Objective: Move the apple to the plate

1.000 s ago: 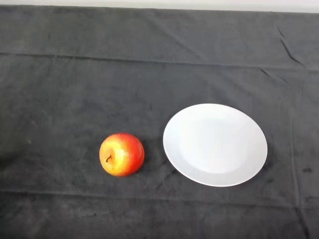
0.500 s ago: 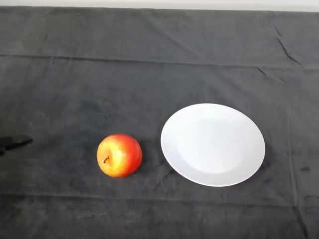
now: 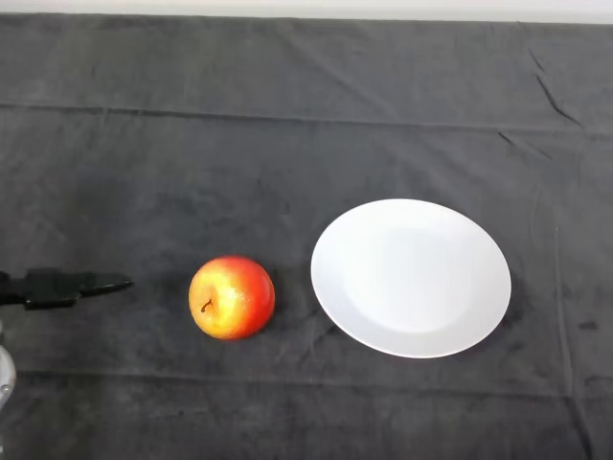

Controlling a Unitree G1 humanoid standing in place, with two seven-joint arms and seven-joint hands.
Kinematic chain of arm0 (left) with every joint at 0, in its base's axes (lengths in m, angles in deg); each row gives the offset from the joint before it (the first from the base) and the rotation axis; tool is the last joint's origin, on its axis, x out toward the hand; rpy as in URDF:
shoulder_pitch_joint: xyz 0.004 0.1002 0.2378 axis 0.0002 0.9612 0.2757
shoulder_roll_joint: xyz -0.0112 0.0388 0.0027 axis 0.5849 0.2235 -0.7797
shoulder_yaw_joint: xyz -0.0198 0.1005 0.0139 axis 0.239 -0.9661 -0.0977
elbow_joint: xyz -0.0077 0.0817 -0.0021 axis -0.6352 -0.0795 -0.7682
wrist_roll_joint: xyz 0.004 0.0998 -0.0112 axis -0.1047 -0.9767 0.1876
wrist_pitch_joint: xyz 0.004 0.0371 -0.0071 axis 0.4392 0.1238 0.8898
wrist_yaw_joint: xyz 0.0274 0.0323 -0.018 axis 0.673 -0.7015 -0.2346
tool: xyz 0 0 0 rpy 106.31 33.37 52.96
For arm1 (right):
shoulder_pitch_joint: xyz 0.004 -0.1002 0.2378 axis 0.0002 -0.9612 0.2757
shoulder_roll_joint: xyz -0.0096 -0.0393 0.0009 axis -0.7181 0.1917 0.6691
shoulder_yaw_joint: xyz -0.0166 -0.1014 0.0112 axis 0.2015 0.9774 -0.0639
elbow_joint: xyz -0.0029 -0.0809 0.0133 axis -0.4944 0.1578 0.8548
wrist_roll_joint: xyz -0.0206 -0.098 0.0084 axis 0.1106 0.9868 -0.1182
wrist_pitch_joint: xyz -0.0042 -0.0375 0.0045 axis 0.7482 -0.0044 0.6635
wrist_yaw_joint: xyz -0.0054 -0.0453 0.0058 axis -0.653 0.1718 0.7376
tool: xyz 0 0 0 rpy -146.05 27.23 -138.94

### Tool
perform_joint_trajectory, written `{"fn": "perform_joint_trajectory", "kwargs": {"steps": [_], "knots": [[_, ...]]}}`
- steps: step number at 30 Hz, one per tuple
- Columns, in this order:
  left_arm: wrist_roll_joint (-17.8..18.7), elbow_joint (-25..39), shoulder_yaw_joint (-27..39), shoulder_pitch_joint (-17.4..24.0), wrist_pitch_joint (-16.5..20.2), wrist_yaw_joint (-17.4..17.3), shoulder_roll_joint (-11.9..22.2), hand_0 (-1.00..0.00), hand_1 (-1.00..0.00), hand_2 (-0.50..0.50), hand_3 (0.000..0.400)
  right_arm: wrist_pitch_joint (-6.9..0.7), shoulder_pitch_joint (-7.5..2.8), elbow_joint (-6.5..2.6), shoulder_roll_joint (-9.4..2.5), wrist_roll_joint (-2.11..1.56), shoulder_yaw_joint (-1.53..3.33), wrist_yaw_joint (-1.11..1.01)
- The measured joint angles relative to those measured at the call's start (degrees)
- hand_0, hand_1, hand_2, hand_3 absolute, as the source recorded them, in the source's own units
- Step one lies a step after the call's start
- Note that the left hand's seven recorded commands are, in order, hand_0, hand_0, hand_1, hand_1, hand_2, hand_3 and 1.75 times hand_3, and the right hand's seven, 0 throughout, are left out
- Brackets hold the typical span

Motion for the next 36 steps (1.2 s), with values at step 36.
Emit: {"fn": "perform_joint_trajectory", "kwargs": {"steps": [36], "knots": [[-3.76, -7.27, -15.15, -1.10, 0.20, -2.96, -1.99, 0.00, 0.00, 0.00, 0.000, 0.00, -0.02, 0.01, -0.01, 0.00, 0.03, 0.12]]}}
